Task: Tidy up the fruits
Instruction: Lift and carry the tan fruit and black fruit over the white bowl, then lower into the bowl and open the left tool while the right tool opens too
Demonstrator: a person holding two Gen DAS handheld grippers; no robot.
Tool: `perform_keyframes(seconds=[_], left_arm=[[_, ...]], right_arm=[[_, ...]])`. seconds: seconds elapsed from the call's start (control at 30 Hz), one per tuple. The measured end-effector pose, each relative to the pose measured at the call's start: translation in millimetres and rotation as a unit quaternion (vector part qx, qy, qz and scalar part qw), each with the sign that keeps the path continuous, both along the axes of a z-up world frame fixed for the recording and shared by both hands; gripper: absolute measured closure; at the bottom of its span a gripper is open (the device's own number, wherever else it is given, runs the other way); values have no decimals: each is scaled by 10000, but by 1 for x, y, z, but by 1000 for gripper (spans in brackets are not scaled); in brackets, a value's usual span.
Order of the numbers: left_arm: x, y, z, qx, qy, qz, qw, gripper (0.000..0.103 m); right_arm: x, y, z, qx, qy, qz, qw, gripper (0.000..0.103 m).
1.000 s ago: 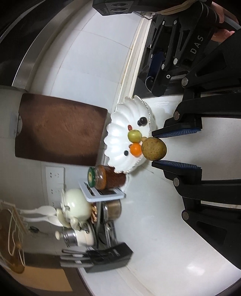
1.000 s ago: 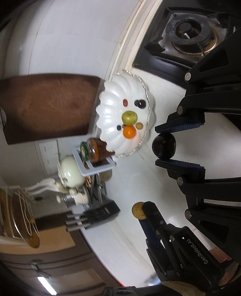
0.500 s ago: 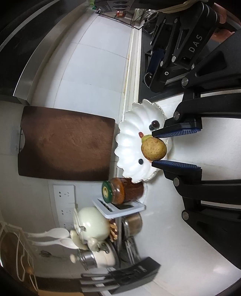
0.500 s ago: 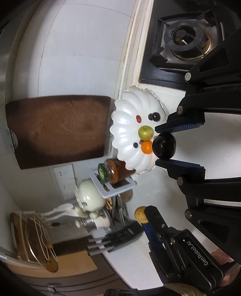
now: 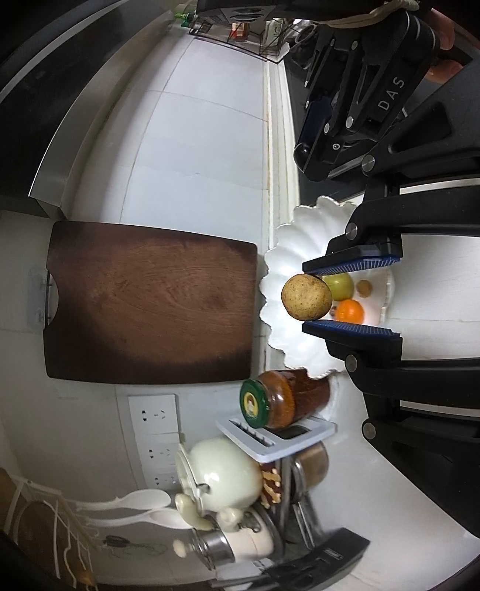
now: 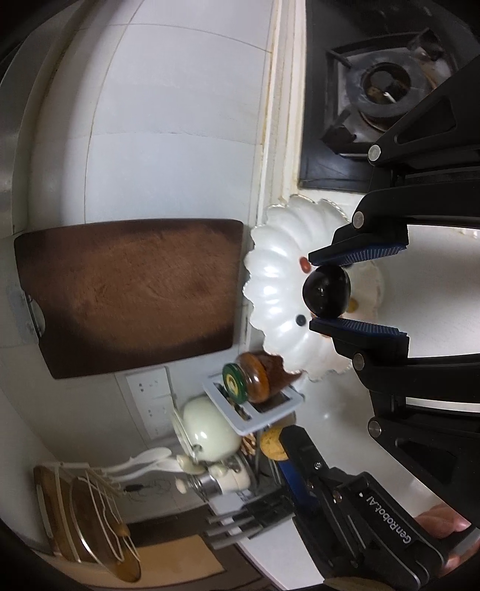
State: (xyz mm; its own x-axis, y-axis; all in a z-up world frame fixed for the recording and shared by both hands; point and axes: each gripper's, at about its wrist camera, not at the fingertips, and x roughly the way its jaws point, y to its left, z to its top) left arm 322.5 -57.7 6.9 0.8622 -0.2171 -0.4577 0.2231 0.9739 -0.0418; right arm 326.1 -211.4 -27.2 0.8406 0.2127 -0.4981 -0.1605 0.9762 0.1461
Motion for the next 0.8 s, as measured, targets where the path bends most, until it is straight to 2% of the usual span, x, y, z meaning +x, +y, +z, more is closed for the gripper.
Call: perform_keyframes(seconds=[0.5,0.63,0.8], left_arm=[[88,-15,-2,199,359,-172,9990,78],[111,-16,-7,216,549,-211,9980,78],[141,-16,-20,187,975,-280,9947,78]], right_arm=[[79,-9,-6,-132,436,-186,9988,73],[99,-6,-10,-205,573,-209,9979,73],[121,-5,-15,-276,752,-222,9965,73]])
